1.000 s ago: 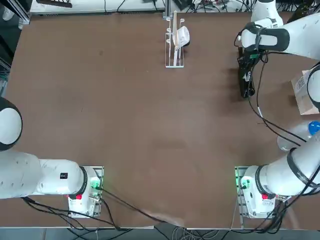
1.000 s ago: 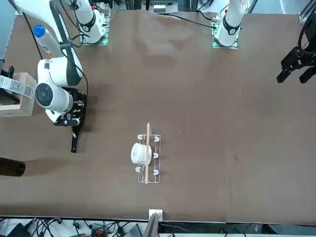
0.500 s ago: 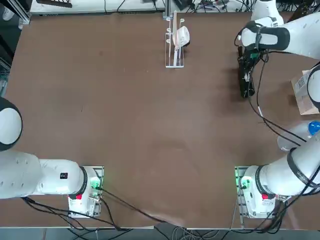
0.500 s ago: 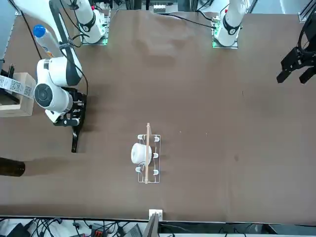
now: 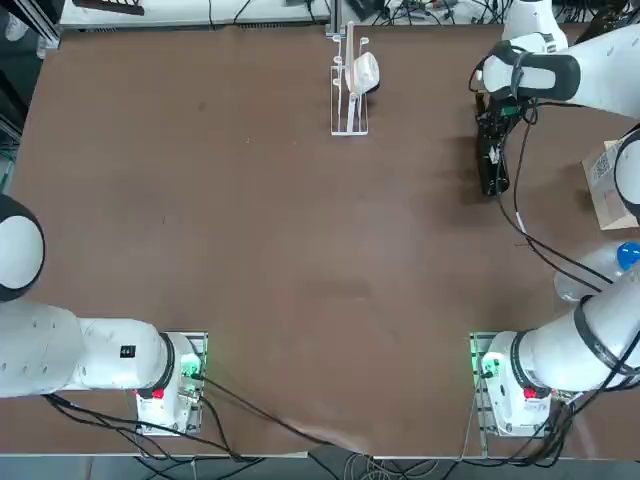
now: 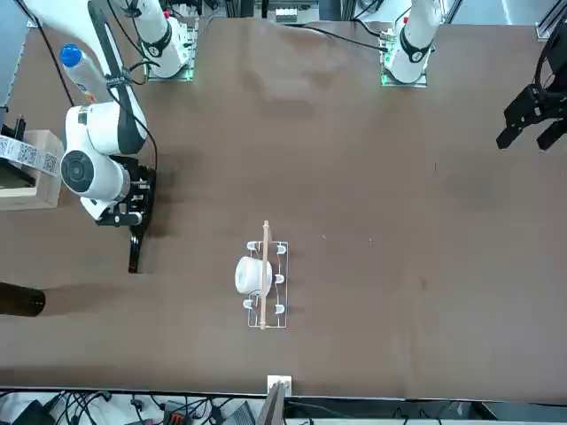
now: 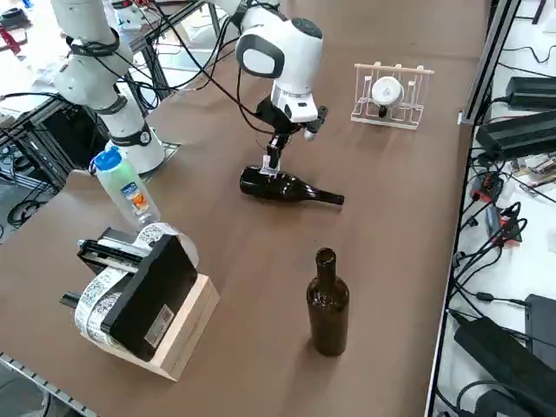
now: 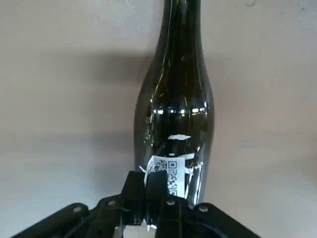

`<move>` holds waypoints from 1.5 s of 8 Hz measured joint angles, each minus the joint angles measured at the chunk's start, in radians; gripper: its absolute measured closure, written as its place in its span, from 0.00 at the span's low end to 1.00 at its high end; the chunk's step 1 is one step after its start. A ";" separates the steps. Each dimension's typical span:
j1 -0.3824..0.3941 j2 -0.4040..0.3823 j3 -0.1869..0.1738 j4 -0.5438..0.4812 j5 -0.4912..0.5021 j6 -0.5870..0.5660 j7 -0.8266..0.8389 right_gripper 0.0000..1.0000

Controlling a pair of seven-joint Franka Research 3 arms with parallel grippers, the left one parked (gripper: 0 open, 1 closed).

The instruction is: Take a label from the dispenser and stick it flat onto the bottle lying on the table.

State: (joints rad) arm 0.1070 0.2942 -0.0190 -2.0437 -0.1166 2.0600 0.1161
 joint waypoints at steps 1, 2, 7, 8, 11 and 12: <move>0.000 0.000 0.000 0.000 0.000 0.000 0.000 0.97; 0.000 0.000 0.000 0.000 0.000 -0.001 0.000 0.95; 0.000 0.000 0.000 0.014 0.000 -0.011 -0.001 0.88; 0.001 0.000 0.000 0.017 0.000 -0.012 -0.001 0.88; 0.006 0.001 0.000 0.020 0.000 -0.012 0.007 0.88; 0.012 0.007 0.001 0.020 0.000 -0.010 0.016 0.88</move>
State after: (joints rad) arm 0.1192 0.3010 -0.0184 -2.0236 -0.1163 2.0499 0.1326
